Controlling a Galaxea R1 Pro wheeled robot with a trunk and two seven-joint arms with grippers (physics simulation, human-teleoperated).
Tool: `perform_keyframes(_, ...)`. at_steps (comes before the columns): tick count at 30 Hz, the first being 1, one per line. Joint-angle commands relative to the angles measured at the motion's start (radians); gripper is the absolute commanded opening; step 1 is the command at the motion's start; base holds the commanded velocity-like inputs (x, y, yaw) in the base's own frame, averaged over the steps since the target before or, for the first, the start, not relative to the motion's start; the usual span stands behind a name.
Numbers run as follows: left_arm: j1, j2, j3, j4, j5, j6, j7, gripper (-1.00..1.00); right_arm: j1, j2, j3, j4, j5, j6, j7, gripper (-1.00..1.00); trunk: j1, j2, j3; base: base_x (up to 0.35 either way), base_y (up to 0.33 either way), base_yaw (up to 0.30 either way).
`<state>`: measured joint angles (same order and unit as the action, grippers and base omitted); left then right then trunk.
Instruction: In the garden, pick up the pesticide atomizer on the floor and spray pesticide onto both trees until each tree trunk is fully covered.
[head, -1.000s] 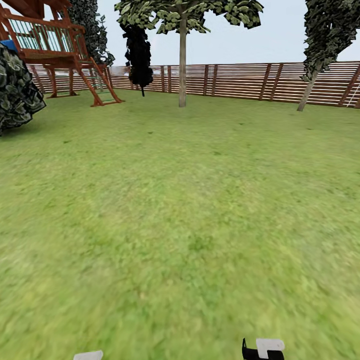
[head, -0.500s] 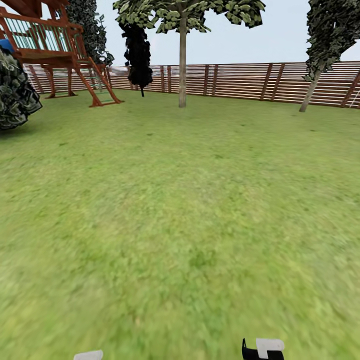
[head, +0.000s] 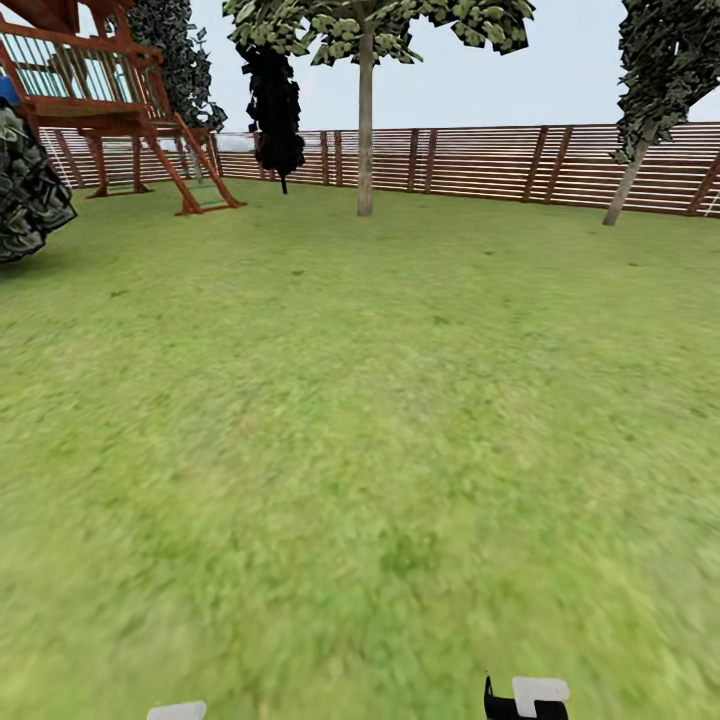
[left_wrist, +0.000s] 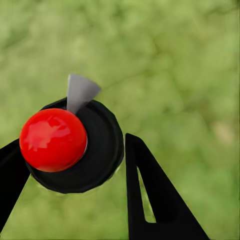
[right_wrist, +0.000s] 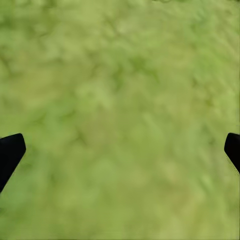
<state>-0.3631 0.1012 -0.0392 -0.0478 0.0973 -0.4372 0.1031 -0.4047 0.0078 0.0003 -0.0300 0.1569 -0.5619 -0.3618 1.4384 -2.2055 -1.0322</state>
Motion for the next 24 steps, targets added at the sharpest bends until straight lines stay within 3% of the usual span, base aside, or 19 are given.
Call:
perform_keyframes(1, 0.000, 0.000, -0.005, 0.000, 0.010, -0.003, 0.000, -1.00, 0.000, 0.000, 0.000, 0.001, 0.010, 0.000, -0.009, 1.00, 0.000, 0.000, -0.001, 0.338, 0.000, 0.000)
perform_keyframes(24, 0.000, 0.000, -0.005, 0.000, 0.010, -0.003, 0.000, -1.00, 0.000, 0.000, 0.000, 0.001, 0.010, 0.000, -0.009, 1.00, 0.000, 0.000, -0.001, 0.338, 0.000, 0.000)
